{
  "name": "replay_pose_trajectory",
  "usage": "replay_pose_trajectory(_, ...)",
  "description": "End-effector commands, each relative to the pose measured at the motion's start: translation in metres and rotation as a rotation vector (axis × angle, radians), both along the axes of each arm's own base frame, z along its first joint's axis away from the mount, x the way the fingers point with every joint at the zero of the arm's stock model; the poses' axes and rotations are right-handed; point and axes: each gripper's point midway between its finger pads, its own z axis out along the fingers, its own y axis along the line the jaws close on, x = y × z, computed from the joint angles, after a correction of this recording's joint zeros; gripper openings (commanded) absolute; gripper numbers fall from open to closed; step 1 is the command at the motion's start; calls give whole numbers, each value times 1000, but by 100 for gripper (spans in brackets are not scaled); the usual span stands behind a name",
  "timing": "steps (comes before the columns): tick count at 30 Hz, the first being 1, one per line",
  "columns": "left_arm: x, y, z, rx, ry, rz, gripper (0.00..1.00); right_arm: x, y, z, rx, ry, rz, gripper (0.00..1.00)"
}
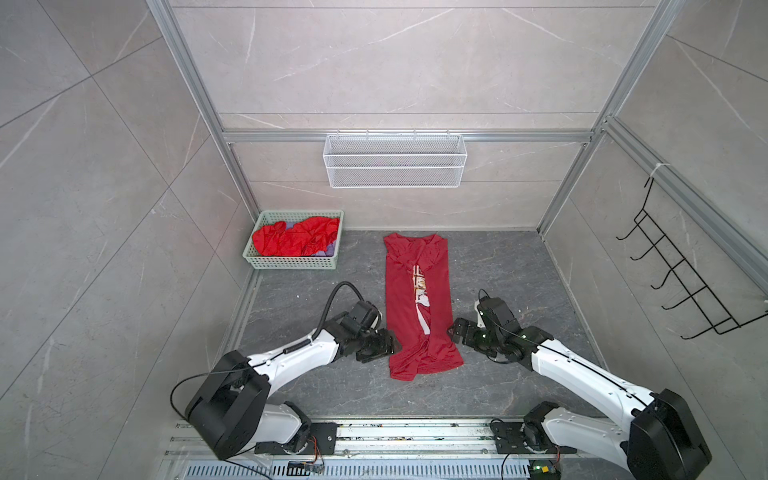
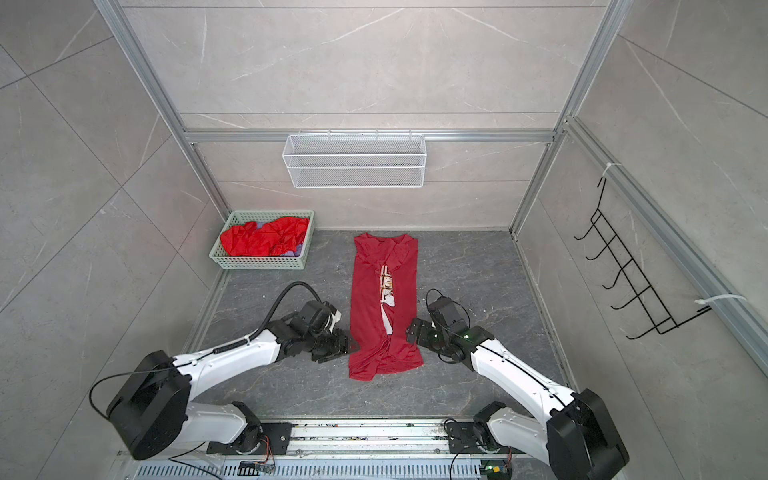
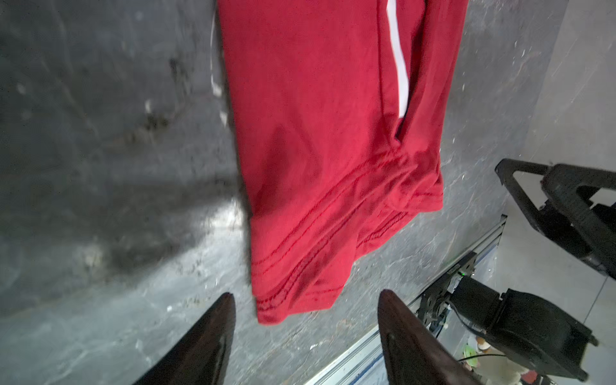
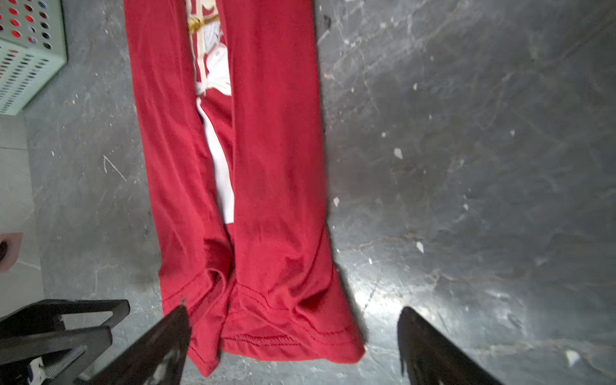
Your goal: Fold and stack the t-shirts
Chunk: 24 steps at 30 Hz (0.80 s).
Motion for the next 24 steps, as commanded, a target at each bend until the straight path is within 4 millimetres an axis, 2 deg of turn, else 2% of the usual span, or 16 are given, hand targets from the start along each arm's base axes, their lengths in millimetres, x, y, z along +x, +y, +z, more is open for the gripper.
replay_pose_trajectory(1, -11, 12, -7, 22, 34, 107, 70, -17, 0, -11, 31, 55, 7, 94)
replay_pose_trajectory(4, -19, 15, -17, 23, 57, 127, 68, -27, -2, -25, 44, 103, -8, 89)
replay_pose_trajectory(10, -29, 5, -34, -13, 123, 121, 63, -38, -2, -48, 71, 170, -43, 77)
replay_pose_trajectory(16, -26, -8, -40, -51, 139, 121, 59, -46, 0, -64, 84, 230, -56, 69)
replay_pose_trajectory(20, -26, -17, -45, -66, 160, 117, 47, -48, 5, -71, 102, 247, -62, 63)
replay_pose_trajectory(22, -26, -19, -46, -72, 162, 123, 38, -48, 11, -72, 111, 248, -52, 57)
replay_pose_trajectory(24, -24, -20, -45, -80, 157, 126, 30, -47, 14, -74, 104, 245, -51, 43)
